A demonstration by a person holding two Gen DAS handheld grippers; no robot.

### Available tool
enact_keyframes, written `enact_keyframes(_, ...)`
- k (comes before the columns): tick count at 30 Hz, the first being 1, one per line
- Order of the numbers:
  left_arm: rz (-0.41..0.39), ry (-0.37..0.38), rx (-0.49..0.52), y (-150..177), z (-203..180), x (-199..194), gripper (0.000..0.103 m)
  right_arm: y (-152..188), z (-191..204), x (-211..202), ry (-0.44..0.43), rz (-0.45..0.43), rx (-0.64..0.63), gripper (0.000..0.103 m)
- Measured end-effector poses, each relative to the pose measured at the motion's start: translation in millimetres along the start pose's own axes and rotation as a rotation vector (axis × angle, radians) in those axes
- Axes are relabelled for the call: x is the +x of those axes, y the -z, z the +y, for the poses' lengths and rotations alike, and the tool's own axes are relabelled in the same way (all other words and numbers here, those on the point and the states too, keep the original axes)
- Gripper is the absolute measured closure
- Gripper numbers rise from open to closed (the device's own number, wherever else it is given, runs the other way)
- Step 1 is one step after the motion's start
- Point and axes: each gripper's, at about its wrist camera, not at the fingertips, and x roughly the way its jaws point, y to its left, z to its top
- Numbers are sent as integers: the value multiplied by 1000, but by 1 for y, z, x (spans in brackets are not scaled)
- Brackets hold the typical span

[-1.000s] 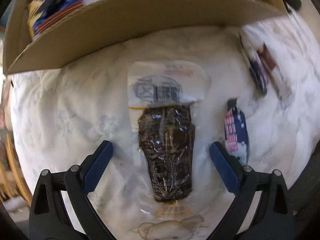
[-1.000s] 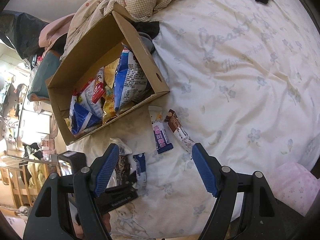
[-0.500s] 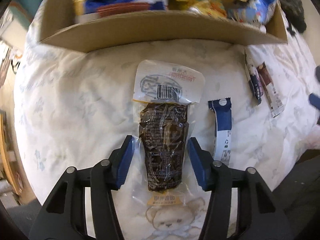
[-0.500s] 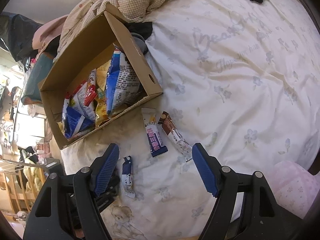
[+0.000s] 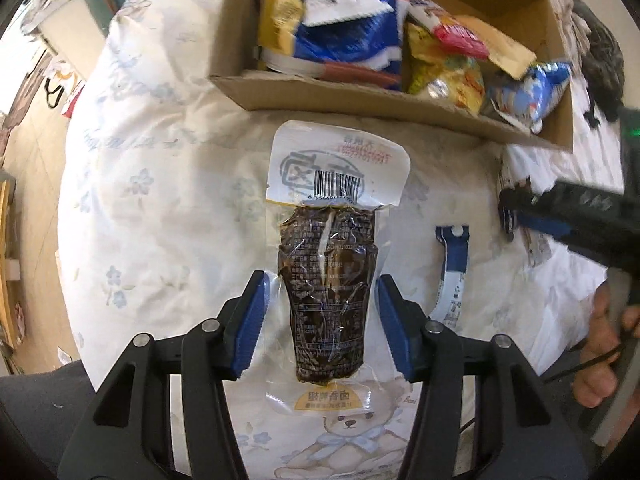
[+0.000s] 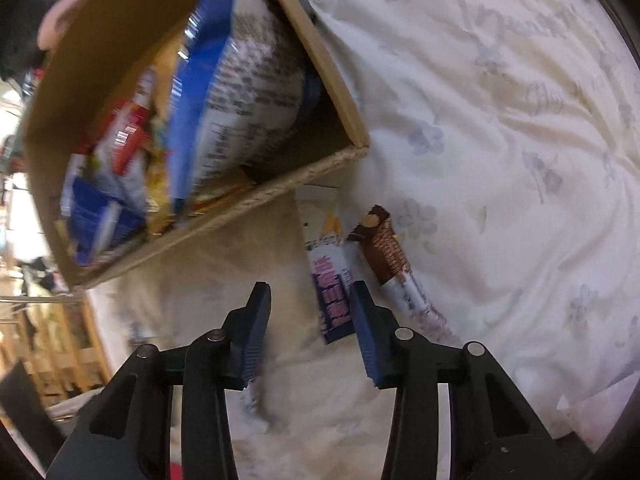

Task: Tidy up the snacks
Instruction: 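Grasp the clear-wrapped chocolate bar with the left gripper while the right gripper grasps the pink-and-white bar, then carry both bars over the box and lower them inside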

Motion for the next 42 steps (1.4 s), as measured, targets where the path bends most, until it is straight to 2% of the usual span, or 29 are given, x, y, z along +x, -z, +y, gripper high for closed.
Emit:
enact_keyframes(5,-16,-12,-12,7,9,-11,52,0,13,11,99,0,-87,64)
enact_keyframes(9,-24,-18,0,9,5,-13,52,2,16,15,128,-11,-129,81)
enact_keyframes(10,-29,-32,13,10,5,-14,52,3,16,14,122,-15,-132,82)
enact_keyframes(18,-51,-78,1,15,5,-15,52,20,7,-17,-49,-36,-68,83)
enact_keyframes(23,-60,-96,-8,22,8,-21,52,36,1,-36,-94,-54,-74,83)
enact_keyframes(29,-43,-78,-61,28,12,-14,52,65,0,-47,-157,-56,-74,83)
enact_keyframes(36,-86,-88,-93,45,18,-27,52,98,7,-67,-226,-74,-97,83)
enact_keyframes(42,-85,-15,-131,57,18,-44,53,110,14,-101,-264,-169,-162,83)
